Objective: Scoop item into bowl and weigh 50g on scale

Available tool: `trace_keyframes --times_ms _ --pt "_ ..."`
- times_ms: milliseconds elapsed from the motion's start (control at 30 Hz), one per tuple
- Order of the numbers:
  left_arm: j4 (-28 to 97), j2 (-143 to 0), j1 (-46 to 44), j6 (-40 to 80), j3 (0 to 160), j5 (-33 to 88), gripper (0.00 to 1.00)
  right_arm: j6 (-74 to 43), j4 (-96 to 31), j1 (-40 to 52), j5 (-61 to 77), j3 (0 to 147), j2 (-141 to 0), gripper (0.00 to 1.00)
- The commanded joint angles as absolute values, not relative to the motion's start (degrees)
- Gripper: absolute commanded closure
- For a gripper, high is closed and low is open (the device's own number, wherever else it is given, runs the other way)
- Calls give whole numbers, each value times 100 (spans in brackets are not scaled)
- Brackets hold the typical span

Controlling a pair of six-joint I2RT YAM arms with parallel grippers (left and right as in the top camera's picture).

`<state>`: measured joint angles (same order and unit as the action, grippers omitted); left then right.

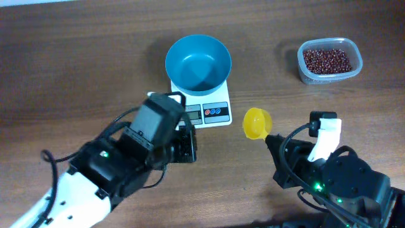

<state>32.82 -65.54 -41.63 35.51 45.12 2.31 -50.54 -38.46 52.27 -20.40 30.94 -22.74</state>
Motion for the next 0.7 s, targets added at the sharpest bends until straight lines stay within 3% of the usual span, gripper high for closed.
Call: trace_keyframes --times_ms 0,233,667 --pt "2838 -6997 -4493 2808 4547 -760 100 -4993 -3844 5203 -2458 3194 -2237 96" --pt "1356 -8705 -4501 2416 4547 -779 100 -4993 -3841 5203 -2797 3194 -2237 96" --pt "141 -9633 -4499 2259 4547 -1264 100 -4991 -3839 5203 -3072 3194 -2237 96"
